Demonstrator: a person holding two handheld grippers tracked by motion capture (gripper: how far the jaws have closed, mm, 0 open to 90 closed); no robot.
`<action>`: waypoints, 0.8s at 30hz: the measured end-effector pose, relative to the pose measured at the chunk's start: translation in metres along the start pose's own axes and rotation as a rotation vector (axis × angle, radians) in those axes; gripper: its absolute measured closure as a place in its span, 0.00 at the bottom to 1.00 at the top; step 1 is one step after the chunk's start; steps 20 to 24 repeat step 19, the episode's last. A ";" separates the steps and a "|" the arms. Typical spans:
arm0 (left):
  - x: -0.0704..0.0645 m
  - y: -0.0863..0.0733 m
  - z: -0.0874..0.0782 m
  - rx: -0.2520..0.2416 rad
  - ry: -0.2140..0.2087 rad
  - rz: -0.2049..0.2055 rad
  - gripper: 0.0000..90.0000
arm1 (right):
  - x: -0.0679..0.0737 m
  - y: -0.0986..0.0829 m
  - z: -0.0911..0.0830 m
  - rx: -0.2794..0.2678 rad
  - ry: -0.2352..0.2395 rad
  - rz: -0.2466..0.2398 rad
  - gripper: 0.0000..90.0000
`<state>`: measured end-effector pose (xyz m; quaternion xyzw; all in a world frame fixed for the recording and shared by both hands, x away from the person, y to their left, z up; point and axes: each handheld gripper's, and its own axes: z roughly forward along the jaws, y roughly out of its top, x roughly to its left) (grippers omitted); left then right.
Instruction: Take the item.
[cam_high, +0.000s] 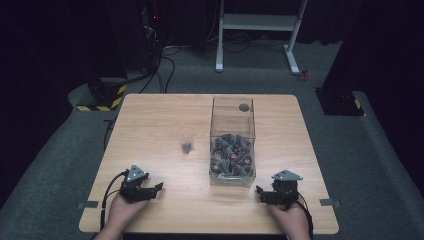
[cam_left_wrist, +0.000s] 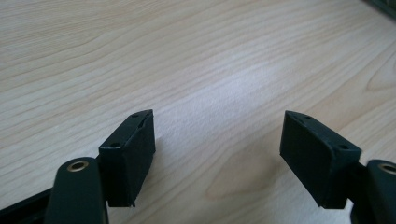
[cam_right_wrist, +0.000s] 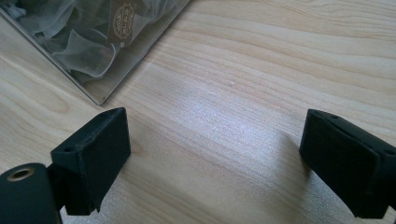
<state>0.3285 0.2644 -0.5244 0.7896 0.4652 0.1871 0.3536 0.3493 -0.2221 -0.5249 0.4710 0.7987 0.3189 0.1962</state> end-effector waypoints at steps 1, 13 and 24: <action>-0.001 -0.002 -0.001 0.009 0.012 0.015 0.29 | 0.000 0.000 0.000 0.000 0.000 0.000 0.09; -0.002 -0.013 -0.005 -0.005 0.080 -0.028 0.15 | 0.001 0.000 0.000 0.001 0.002 0.007 0.09; -0.002 -0.013 -0.006 -0.006 0.081 -0.033 0.15 | 0.001 0.000 0.000 0.001 0.000 0.009 0.09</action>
